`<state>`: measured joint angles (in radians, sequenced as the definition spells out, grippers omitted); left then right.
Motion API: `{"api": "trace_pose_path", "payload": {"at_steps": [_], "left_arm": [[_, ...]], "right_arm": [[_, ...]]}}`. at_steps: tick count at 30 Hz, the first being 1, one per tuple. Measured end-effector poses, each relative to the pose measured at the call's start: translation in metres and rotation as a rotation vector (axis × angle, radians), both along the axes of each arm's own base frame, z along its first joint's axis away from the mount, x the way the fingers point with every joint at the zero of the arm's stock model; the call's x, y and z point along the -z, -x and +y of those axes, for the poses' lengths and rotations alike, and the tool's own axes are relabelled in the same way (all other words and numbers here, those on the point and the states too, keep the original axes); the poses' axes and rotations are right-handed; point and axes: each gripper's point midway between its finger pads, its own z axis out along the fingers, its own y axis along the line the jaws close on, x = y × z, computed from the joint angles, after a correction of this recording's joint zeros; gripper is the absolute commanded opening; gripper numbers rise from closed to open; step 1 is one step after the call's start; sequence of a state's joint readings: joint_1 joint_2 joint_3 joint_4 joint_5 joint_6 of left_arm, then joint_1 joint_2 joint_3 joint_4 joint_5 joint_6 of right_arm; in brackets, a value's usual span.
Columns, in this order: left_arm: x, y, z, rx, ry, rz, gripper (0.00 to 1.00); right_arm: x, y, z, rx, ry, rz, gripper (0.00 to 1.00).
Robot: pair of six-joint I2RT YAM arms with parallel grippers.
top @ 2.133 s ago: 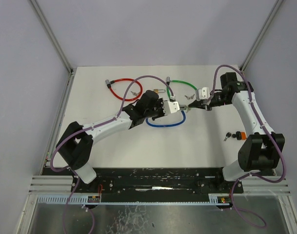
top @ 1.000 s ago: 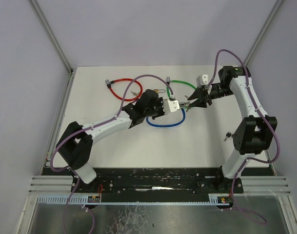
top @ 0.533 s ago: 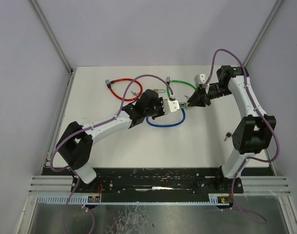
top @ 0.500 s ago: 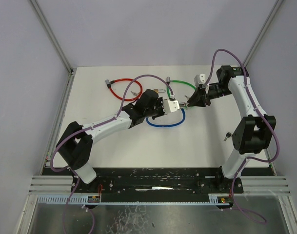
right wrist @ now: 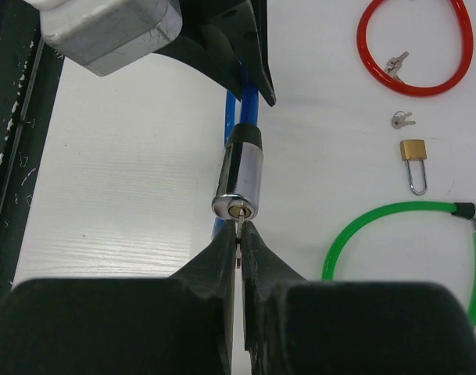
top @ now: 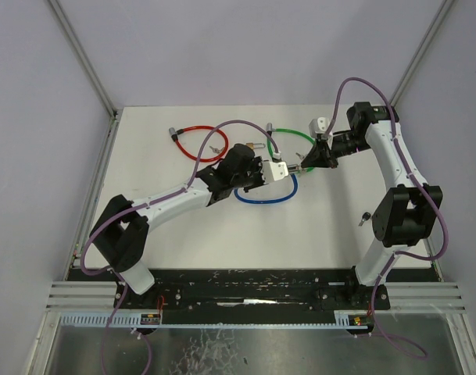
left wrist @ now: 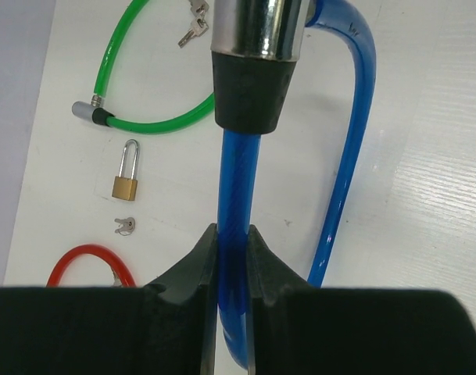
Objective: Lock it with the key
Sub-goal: Lock the lock at the center of the board.
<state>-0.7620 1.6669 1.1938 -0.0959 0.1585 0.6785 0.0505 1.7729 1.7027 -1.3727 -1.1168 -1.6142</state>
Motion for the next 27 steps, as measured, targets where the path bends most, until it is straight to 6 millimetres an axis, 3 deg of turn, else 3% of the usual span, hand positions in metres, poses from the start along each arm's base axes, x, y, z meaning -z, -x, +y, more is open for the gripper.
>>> {"api": "trace_pose_path", "payload": {"at_steps": [12, 20, 27], "left_arm": [[0.002, 0.001, 0.001, 0.000, -0.008, 0.008, 0.00], [0.004, 0.003, 0.003, 0.000, -0.015, 0.016, 0.00], [0.005, 0.003, 0.003, 0.000, -0.016, 0.017, 0.00]], "right_arm": [[0.006, -0.002, 0.003, -0.014, 0.074, -0.019, 0.15], [0.011, -0.005, 0.005, -0.023, 0.119, -0.037, 0.00], [0.011, -0.008, 0.002, -0.044, 0.186, -0.086, 0.00]]}}
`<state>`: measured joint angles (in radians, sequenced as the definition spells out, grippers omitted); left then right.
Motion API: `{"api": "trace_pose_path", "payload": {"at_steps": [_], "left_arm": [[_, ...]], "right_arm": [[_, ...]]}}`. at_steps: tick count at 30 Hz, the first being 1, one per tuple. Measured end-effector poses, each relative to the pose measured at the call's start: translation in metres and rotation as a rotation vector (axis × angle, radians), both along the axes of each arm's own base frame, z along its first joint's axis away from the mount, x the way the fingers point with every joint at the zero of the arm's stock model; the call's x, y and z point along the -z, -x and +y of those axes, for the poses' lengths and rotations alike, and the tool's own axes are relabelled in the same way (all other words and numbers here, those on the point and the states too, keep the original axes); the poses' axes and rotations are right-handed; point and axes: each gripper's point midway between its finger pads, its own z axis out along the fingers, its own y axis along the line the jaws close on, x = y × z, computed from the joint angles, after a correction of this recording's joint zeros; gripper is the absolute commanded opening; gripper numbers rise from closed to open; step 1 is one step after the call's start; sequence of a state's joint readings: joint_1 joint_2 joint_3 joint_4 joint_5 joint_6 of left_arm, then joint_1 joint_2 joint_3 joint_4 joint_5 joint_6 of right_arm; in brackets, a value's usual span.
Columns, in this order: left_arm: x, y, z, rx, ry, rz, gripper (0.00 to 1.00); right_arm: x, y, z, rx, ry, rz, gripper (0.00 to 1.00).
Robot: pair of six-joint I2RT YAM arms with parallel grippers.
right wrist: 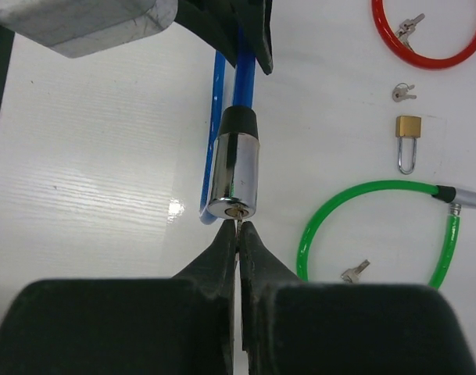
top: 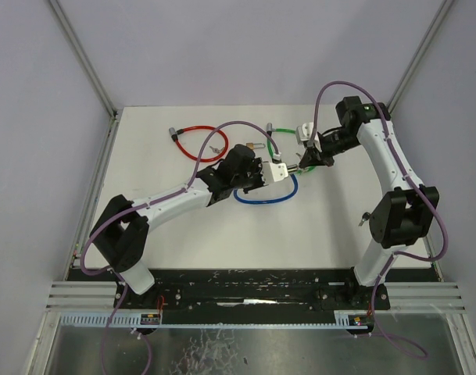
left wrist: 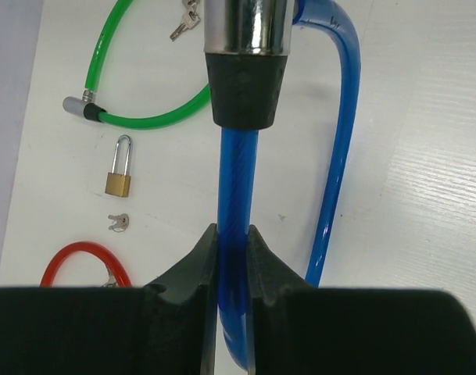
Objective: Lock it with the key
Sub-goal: Lock the lock at the center of the board.
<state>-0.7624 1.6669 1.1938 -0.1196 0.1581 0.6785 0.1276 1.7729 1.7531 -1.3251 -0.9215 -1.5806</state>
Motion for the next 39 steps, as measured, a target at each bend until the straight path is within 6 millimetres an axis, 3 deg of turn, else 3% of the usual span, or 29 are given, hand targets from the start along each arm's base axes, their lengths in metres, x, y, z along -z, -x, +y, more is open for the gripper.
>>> {"api": "trace_pose_path", "payload": {"at_steps": [5, 11, 22, 28, 39], "left_arm": [[-0.001, -0.001, -0.001, 0.001, 0.006, -0.004, 0.00], [-0.014, -0.002, -0.007, 0.021, 0.049, -0.030, 0.00], [-0.040, 0.005, -0.010, 0.046, 0.129, -0.063, 0.00], [-0.044, 0.013, -0.010, 0.051, 0.165, -0.020, 0.00], [-0.047, 0.025, 0.006, 0.001, 0.183, 0.072, 0.00]], "right_arm": [[0.000, -0.003, -0.006, -0.054, 0.067, -0.107, 0.00], [-0.018, 0.002, -0.012, -0.084, 0.110, -0.236, 0.00], [-0.049, 0.012, -0.011, -0.090, 0.081, -0.238, 0.00], [-0.054, 0.018, -0.007, 0.017, 0.023, -0.080, 0.00], [-0.044, 0.016, 0.006, 0.347, -0.028, 0.456, 0.00]]}}
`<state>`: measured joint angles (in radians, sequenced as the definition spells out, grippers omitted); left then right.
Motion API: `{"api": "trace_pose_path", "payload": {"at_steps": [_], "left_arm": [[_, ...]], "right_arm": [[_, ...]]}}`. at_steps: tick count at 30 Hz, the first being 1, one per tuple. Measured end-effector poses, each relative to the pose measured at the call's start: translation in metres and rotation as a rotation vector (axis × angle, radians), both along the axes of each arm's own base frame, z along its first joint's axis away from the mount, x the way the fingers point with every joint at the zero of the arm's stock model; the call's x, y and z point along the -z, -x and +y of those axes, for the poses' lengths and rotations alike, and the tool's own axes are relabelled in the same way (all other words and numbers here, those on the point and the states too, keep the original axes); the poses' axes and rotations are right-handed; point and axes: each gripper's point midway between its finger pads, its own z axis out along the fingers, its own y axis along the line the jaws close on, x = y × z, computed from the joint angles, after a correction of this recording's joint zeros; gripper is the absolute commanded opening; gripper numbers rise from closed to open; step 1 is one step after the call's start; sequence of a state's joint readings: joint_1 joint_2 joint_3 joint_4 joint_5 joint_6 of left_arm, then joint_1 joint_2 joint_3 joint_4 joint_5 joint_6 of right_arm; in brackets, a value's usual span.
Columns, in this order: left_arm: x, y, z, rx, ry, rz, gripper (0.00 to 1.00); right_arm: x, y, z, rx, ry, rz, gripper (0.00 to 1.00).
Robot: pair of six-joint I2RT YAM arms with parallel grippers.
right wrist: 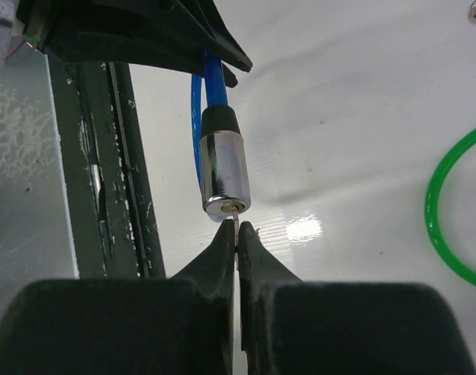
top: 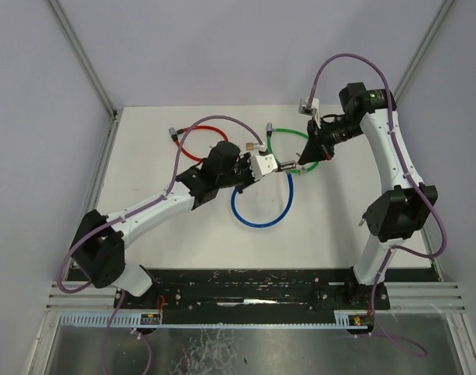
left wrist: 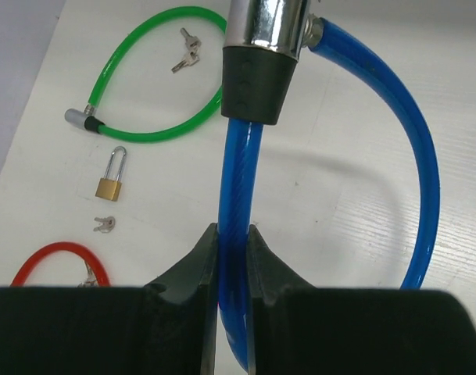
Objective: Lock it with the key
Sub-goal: Lock the lock at the center of the board.
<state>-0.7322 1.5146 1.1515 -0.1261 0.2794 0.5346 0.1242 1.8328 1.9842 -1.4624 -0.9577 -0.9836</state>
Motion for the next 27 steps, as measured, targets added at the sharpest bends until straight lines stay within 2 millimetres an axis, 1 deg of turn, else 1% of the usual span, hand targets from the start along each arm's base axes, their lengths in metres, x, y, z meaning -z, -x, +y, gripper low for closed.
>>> {"api": "trace_pose_path", "payload": {"at_steps": [3, 6, 10, 14, 16, 18, 21, 24, 27], "left_arm": [[0.000, 0.000, 0.008, -0.028, -0.014, -0.015, 0.00], [0.002, -0.003, 0.016, -0.064, -0.038, -0.028, 0.00], [0.011, -0.004, 0.024, -0.092, -0.073, -0.022, 0.00], [0.018, -0.004, 0.031, -0.116, -0.070, 0.018, 0.00], [0.022, -0.008, 0.038, -0.151, -0.040, 0.062, 0.00], [0.027, -0.013, 0.052, -0.210, 0.011, 0.118, 0.00], [0.033, -0.024, 0.078, -0.324, 0.112, 0.205, 0.00], [0.038, -0.037, 0.108, -0.468, 0.263, 0.302, 0.00], [0.050, -0.044, 0.136, -0.609, 0.406, 0.400, 0.00]], "right_arm": [[-0.002, 0.002, 0.001, 0.033, -0.005, 0.049, 0.00], [-0.008, 0.000, 0.000, 0.045, -0.008, 0.036, 0.00], [-0.015, 0.000, -0.004, 0.019, 0.002, -0.060, 0.00], [-0.032, 0.005, -0.008, 0.009, 0.009, -0.167, 0.00], [-0.041, 0.006, -0.008, 0.016, -0.011, -0.212, 0.00], [-0.044, 0.008, -0.007, 0.035, -0.052, -0.222, 0.00], [-0.038, 0.013, -0.002, 0.067, -0.141, -0.185, 0.00], [-0.021, 0.017, 0.007, 0.095, -0.237, -0.103, 0.00], [0.001, 0.018, 0.014, 0.118, -0.297, -0.015, 0.00]]}}
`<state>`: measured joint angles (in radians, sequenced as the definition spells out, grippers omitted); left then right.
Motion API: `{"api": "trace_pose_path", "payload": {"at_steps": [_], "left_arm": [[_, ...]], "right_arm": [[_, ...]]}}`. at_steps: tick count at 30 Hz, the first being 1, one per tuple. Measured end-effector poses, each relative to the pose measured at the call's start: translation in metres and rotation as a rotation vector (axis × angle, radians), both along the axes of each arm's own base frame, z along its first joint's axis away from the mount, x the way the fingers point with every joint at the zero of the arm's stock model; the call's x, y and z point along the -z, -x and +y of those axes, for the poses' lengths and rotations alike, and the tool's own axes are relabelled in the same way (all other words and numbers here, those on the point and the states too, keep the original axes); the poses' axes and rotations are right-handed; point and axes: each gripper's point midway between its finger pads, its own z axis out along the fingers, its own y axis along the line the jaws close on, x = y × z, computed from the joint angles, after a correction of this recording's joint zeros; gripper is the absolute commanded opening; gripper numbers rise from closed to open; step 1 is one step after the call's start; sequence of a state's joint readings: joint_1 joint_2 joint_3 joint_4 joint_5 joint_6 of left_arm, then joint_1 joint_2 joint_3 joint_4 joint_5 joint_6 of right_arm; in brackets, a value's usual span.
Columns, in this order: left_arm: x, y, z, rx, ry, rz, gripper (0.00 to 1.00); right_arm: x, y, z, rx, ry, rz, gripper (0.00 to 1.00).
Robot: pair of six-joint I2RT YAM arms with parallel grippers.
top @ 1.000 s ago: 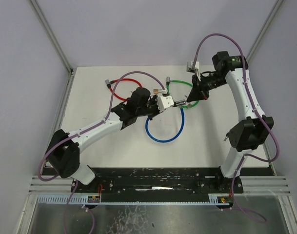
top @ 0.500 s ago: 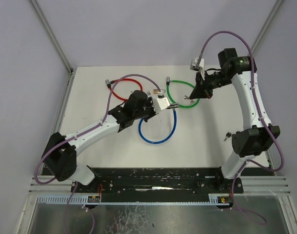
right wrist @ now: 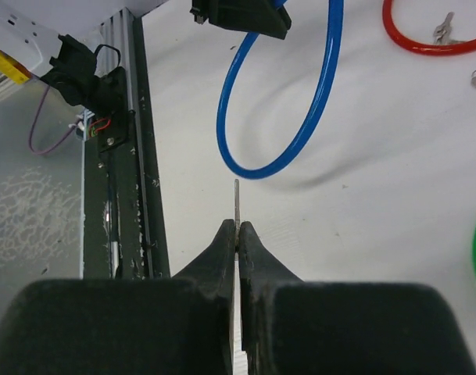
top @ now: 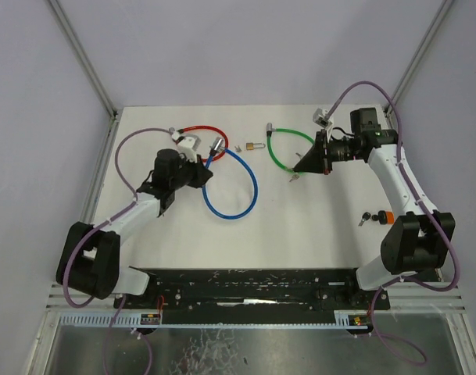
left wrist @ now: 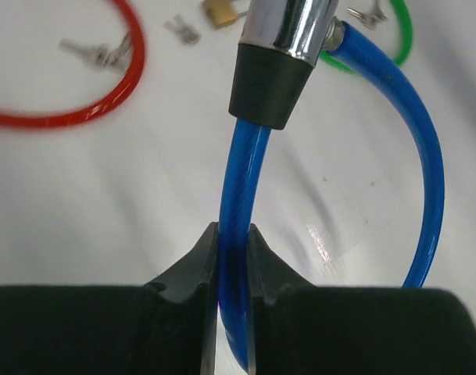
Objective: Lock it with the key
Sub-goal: Lock the lock at the center of the board, then place the lock at the center of the board.
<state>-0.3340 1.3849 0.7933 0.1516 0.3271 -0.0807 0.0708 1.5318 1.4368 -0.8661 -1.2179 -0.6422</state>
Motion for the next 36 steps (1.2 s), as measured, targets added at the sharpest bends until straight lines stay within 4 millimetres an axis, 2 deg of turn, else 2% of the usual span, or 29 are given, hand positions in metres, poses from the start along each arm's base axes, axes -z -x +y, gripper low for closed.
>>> {"api": "trace_pose_path", "payload": {"at_steps": [3, 9, 14, 17, 21, 23, 25, 28, 29, 31, 36], "left_arm": [[0.022, 0.001, 0.036, -0.179, 0.136, 0.097, 0.00], [0.066, 0.011, 0.113, -0.590, 0.282, 0.231, 0.04], [0.073, 0.011, 0.166, -0.891, 0.333, 0.208, 0.14], [0.077, 0.014, 0.195, -1.035, 0.371, 0.182, 0.21], [0.084, 0.017, 0.216, -1.143, 0.405, 0.180, 0.28], [0.087, 0.017, 0.222, -1.175, 0.419, 0.183, 0.36], [0.088, 0.016, 0.225, -1.196, 0.428, 0.182, 0.55], [0.087, 0.017, 0.229, -1.221, 0.435, 0.175, 0.93], [0.085, 0.017, 0.231, -1.231, 0.441, 0.169, 0.98], [0.077, 0.018, 0.234, -1.249, 0.458, 0.146, 1.00], [0.040, 0.026, 0.238, -1.253, 0.541, 0.035, 1.00]], "right_arm": [[0.011, 0.000, 0.004, 0.002, -0.038, 0.047, 0.00], [0.010, -0.008, 0.009, -0.001, -0.089, 0.033, 0.00], [0.025, -0.010, 0.012, 0.020, -0.109, 0.087, 0.00], [0.024, -0.012, 0.014, 0.023, -0.116, 0.091, 0.00], [0.021, -0.014, 0.016, 0.021, -0.123, 0.081, 0.00], [0.020, -0.015, 0.017, 0.022, -0.125, 0.079, 0.00], [0.020, -0.016, 0.017, 0.023, -0.126, 0.079, 0.00], [0.021, -0.016, 0.017, 0.024, -0.127, 0.082, 0.00], [0.021, -0.016, 0.017, 0.025, -0.128, 0.083, 0.00], [0.022, -0.016, 0.017, 0.027, -0.129, 0.086, 0.00], [0.025, -0.015, 0.019, 0.025, -0.132, 0.100, 0.00]]}}
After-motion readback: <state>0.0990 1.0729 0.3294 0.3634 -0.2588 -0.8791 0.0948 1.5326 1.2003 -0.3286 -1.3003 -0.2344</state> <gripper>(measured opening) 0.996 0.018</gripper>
